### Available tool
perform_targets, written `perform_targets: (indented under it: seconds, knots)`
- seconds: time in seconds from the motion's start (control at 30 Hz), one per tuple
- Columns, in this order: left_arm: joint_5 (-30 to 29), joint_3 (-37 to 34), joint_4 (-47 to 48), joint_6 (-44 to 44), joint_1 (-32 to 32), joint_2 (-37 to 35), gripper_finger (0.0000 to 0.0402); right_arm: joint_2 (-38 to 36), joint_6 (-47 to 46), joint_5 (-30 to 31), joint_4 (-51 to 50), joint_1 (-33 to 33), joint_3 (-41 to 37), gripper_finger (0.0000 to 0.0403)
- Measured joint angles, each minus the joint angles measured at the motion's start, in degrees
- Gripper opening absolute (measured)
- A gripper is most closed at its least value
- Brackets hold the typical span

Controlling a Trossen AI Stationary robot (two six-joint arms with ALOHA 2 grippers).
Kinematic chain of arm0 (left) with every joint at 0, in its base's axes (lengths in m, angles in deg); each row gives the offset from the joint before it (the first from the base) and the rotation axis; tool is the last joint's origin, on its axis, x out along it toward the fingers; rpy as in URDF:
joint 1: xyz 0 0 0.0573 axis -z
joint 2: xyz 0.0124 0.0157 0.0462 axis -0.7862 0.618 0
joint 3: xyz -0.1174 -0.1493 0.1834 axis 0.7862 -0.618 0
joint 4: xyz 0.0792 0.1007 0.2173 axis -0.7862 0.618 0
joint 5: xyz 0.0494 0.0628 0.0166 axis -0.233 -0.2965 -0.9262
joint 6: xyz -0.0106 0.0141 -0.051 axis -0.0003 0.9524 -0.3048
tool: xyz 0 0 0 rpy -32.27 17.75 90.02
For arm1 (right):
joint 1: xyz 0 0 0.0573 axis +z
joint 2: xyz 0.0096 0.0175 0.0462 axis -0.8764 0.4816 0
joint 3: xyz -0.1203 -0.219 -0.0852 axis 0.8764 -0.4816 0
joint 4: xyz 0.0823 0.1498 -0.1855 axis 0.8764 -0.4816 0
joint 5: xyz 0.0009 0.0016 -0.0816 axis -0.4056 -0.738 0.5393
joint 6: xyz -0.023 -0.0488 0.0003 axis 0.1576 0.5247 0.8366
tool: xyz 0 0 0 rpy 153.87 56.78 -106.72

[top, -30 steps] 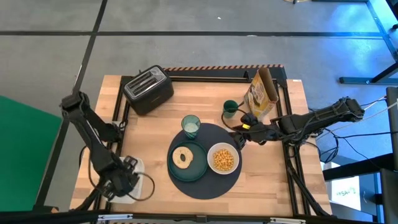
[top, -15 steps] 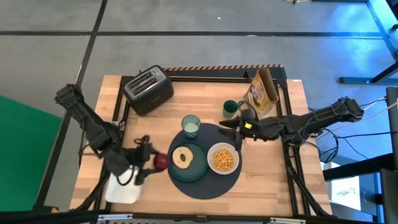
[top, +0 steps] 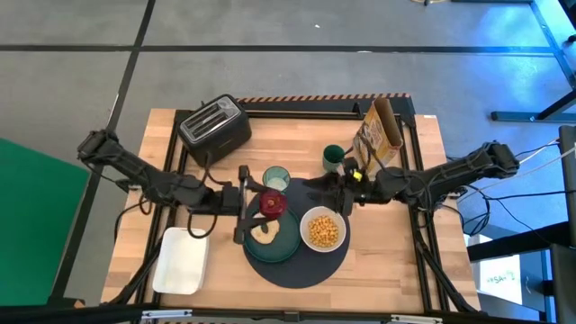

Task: Arrange a breakfast setting
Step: Put the red apple on the blue plate

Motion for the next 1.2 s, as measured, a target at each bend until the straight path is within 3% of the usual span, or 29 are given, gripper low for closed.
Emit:
perform_targets:
  seconds: [0.1, 0.2, 0.33, 0.47, 0.67, 0.83, 1.2]
  knots:
    - [3.7, 0.0, -1.3, 2.7, -1.5, 1.3, 0.0287, 0.8, -4.7, -2.1, 2.6, -0.1, 0.0, 0.0379]
    - [7.5, 0.0, -5.9, 2.4, -3.0, 2.9, 0.0287, 1.6, -2.5, -3.4, 2.9, 0.0, 0.0, 0.0364]
    - [7.9, 0.0, -11.8, -5.5, -4.8, 4.4, 0.0287, 1.6, 13.5, -2.3, 2.9, 1.9, 0.0, 0.0361]
    - [6.5, 0.0, -10.8, -17.0, -6.9, 4.4, 0.0287, 1.4, 28.7, 4.0, 3.2, 3.9, 0.0, 0.0361]
    - [5.9, 0.0, -10.8, -19.7, -7.1, 4.4, 0.0288, 3.1, 32.4, 5.5, -3.9, 2.7, 4.6, 0.036]
    - [5.8, 0.0, -11.2, -22.0, -8.0, 4.9, 0.0288, 5.8, 36.2, 3.4, -10.0, 1.8, 10.0, 0.036]
    - [4.2, 0.0, -11.6, -23.0, -8.6, 4.9, 0.0288, 9.5, 38.9, 3.8, -17.1, 1.4, 17.4, 0.0359]
